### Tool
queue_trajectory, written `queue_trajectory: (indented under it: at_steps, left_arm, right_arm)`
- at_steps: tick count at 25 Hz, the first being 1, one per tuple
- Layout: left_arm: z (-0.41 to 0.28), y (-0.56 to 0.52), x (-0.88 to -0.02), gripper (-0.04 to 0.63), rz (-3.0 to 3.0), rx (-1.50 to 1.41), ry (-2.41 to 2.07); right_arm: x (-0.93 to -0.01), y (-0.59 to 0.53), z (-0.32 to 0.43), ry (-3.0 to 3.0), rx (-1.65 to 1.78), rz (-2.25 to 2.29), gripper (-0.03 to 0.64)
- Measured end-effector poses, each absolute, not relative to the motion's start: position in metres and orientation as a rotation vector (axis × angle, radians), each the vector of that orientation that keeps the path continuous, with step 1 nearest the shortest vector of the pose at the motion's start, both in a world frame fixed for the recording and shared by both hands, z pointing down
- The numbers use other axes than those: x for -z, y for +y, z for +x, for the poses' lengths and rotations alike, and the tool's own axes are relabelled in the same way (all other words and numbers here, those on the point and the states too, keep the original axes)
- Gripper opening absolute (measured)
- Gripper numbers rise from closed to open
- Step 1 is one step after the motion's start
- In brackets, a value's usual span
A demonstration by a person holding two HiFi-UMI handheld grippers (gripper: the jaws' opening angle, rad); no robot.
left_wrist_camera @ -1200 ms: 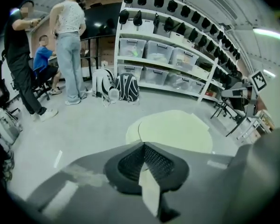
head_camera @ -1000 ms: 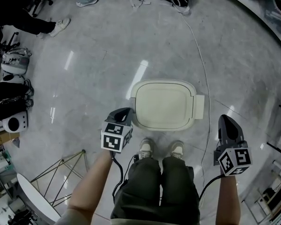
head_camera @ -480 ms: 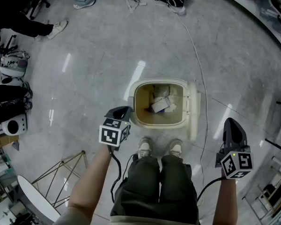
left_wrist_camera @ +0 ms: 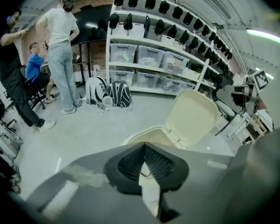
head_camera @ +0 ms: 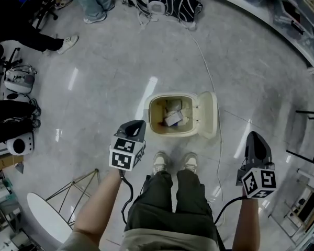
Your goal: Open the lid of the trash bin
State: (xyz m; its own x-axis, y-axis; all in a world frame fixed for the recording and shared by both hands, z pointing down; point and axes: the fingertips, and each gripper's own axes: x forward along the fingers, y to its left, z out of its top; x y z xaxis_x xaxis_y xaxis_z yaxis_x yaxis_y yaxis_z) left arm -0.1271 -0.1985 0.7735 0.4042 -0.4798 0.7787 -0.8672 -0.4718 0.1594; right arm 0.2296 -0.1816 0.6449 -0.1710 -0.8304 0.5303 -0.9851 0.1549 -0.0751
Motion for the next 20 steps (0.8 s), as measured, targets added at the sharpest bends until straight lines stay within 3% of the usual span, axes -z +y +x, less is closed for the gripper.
queue_trajectory:
  at_steps: [20]
  left_arm:
    - [-0.11,-0.191,-0.442,0.002,2.352,-0.673,-1.24]
  right_arm:
    - [-0.373,-0.165,0.18,-2.327,-0.451,1.68,0.003]
